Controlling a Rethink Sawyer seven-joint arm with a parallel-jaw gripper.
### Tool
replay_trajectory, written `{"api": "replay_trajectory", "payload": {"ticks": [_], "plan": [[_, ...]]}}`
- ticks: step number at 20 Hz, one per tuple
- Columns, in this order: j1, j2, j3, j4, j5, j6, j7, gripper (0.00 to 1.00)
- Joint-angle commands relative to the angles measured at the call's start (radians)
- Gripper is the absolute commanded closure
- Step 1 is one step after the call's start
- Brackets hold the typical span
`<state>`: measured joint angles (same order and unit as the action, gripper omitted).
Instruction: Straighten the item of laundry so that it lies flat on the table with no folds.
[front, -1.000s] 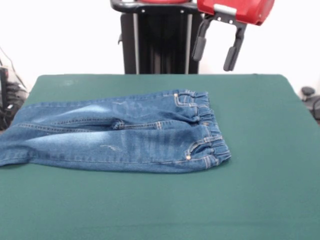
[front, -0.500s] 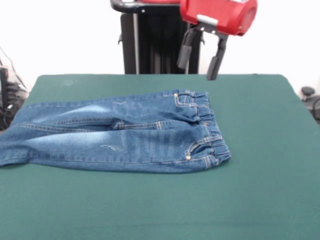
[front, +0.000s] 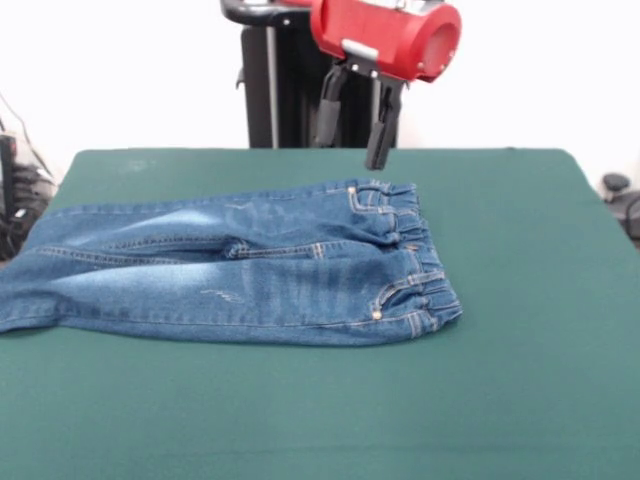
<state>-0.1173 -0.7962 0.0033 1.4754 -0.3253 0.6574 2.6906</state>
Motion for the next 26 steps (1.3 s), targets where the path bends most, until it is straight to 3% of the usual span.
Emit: {"api": "replay_trajectory", "payload": {"ticks": [1,7,19,26], "plan": [[-0.003,0.126,0.144,0.106,0.056,-0.045,-0.033,0.00],[-0.010,0.132,0.178,0.122,0.113,0.017,-0.048,0.00],[0.145,0.220,0.007,0.025,0.062,-0.010,0.122,0.00],[0.134,0.180,-0.019,0.053,0.082,0.013,0.078,0.00]]}}
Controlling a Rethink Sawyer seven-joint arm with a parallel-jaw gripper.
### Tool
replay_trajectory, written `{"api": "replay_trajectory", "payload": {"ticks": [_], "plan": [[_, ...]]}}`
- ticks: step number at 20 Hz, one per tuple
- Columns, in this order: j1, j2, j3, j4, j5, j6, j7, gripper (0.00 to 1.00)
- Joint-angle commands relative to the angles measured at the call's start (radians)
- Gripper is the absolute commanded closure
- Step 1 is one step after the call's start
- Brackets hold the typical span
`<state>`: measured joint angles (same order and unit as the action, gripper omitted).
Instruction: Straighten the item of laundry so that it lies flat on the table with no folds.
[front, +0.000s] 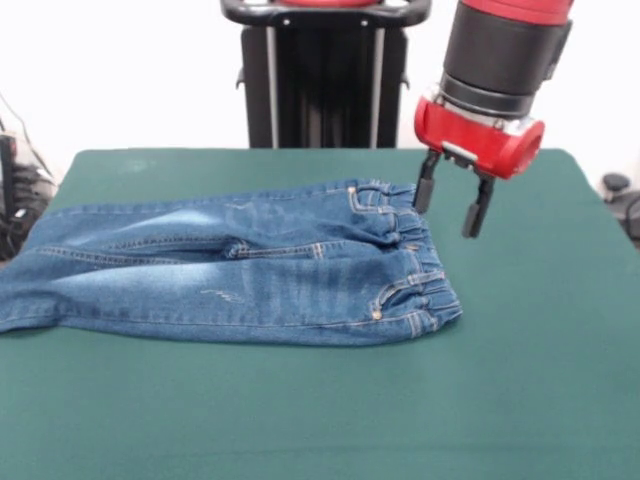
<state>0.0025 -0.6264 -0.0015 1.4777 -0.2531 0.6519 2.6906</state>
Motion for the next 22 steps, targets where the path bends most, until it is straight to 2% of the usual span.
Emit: {"api": "replay_trajectory", "payload": {"ticks": [1,6,9,12,16,22], "plan": [[0.015,0.016,-0.018,0.048,0.007,0.012,0.079,0.00],[0.032,0.062,-0.036,0.029,-0.012,-0.018,0.096,0.00],[0.059,0.118,-0.068,0.004,-0.034,-0.068,0.130,0.00],[0.065,0.160,-0.074,-0.013,-0.038,-0.095,0.114,0.00],[0.050,0.197,-0.033,-0.027,-0.041,-0.131,0.035,0.00],[-0.005,0.174,0.082,-0.045,-0.109,-0.116,-0.215,0.00]]}}
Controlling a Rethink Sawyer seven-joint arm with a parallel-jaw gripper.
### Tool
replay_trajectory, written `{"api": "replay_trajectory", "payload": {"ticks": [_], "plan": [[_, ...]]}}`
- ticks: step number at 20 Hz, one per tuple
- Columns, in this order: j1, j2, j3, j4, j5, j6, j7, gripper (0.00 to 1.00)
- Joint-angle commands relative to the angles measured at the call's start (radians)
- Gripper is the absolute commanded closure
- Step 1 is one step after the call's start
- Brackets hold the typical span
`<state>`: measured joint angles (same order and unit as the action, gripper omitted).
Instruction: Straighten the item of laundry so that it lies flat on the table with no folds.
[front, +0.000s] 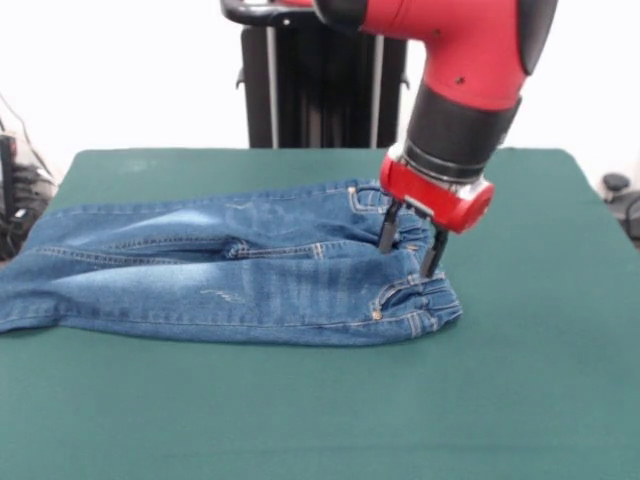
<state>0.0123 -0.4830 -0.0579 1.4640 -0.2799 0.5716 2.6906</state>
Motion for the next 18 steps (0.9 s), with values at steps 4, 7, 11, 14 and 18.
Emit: {"api": "replay_trajectory", "payload": {"ticks": [4,7,11,14,18], "plan": [[-0.133,-0.019,0.296,0.048,-0.100,-0.047,-0.362,0.00],[-0.192,-0.066,0.365,0.089,-0.118,-0.003,-0.409,0.00],[-0.270,-0.110,0.443,0.153,-0.153,0.017,-0.440,0.00],[-0.317,-0.139,0.498,0.204,-0.169,0.024,-0.437,0.00],[-0.323,-0.146,0.518,0.226,-0.194,0.037,-0.410,0.00]]}}
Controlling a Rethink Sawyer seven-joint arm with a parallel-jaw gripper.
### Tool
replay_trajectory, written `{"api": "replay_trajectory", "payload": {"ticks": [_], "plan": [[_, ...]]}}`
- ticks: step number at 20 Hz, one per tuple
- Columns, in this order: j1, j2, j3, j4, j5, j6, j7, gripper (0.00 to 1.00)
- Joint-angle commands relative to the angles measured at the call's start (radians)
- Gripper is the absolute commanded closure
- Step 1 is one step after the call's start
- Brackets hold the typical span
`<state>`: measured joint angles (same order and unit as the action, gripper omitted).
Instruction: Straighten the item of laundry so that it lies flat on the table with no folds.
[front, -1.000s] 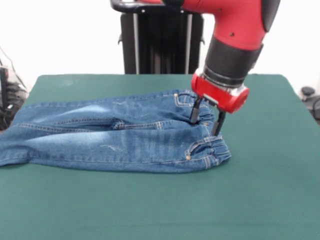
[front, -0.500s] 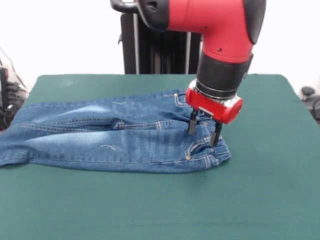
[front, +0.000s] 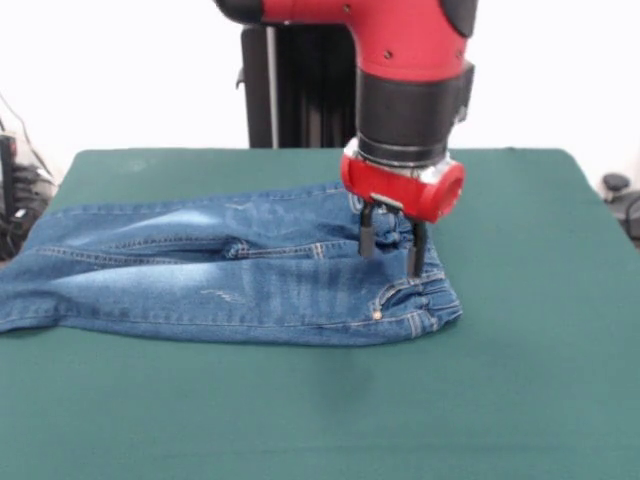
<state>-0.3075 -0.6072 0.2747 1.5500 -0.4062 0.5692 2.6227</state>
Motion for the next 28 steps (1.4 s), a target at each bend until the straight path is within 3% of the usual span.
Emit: {"api": "replay_trajectory", "payload": {"ticks": [1,18,25,28], "plan": [[0.003,-0.020,0.182,0.138,-0.076,0.045,-0.335,0.00],[0.029,0.037,0.243,0.205,-0.214,-0.020,-0.302,0.00],[0.031,0.091,0.232,0.214,-0.311,-0.046,-0.301,0.00],[0.075,0.105,0.192,0.188,-0.365,-0.045,-0.247,0.00]]}}
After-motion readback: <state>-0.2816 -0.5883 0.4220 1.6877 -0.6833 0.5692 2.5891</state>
